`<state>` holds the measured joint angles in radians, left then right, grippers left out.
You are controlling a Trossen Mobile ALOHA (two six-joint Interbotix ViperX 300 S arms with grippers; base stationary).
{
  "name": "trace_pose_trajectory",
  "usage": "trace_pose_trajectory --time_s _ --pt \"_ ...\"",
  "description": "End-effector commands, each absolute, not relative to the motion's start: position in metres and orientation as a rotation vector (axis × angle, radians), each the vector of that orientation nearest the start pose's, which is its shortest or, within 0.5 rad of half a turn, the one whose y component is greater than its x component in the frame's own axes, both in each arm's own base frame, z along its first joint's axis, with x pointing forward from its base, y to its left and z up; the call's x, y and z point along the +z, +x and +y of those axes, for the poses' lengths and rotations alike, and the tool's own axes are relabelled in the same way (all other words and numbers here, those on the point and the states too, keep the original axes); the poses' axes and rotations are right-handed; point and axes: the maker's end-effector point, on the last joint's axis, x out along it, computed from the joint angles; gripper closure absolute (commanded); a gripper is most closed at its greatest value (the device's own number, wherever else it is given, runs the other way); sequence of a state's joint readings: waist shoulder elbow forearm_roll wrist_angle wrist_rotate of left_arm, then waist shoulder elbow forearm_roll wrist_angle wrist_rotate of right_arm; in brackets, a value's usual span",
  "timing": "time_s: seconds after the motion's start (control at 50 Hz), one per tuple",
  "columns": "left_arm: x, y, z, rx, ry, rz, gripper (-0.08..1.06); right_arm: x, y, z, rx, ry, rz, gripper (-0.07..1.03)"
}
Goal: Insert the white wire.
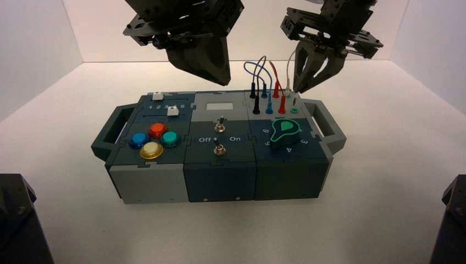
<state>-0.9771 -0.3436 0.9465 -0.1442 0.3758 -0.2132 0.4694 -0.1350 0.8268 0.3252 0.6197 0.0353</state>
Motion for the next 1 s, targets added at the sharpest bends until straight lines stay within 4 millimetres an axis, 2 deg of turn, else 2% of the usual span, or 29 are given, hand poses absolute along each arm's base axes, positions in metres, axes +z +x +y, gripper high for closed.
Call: trace_pose_trajectory --time_s 0.02,1.0 --pt "0.122 0.163 -0.260 -0.780 0.150 1.023 1.01 0.080 0.257 0.169 0.365 0.078 1.334 0.99" --pt "0.123 0.163 -0.259 -0.783 0.156 1.021 1.01 0.069 0.256 0.162 0.345 0.067 1.357 0.99"
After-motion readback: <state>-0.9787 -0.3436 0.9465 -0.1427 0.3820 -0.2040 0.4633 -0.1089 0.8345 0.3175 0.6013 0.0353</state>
